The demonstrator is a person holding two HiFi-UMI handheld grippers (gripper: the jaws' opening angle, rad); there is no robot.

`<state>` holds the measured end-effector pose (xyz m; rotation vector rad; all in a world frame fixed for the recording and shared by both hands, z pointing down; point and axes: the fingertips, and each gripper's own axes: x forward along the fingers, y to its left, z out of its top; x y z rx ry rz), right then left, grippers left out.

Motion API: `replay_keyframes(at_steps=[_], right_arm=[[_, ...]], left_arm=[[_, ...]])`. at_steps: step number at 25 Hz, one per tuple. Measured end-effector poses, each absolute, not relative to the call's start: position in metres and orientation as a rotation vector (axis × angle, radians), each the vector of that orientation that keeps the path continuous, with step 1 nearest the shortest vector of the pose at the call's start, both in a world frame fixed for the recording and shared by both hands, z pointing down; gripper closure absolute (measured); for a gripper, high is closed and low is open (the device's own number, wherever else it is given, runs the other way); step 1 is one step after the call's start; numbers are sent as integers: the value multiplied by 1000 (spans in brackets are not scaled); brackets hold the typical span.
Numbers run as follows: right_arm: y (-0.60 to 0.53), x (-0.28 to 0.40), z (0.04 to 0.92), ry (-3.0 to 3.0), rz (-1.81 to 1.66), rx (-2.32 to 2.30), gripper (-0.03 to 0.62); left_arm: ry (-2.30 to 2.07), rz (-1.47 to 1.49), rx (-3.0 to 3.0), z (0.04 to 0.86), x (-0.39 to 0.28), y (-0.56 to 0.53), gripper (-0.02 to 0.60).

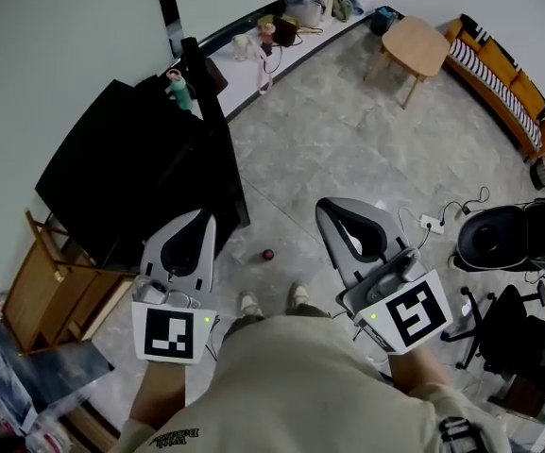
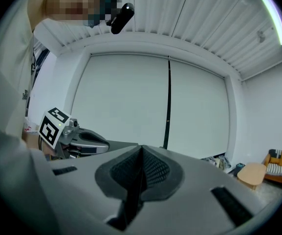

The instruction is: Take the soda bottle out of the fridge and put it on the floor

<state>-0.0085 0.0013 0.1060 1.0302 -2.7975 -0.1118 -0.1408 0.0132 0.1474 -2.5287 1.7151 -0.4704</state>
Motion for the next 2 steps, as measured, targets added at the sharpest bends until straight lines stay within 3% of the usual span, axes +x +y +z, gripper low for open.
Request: replay_keyframes(at_steps=[2], right_arm=[[1, -9, 105, -2793, -129, 1029, 599]], left_arm=[[1718, -484, -2524, 147, -142, 12, 568]])
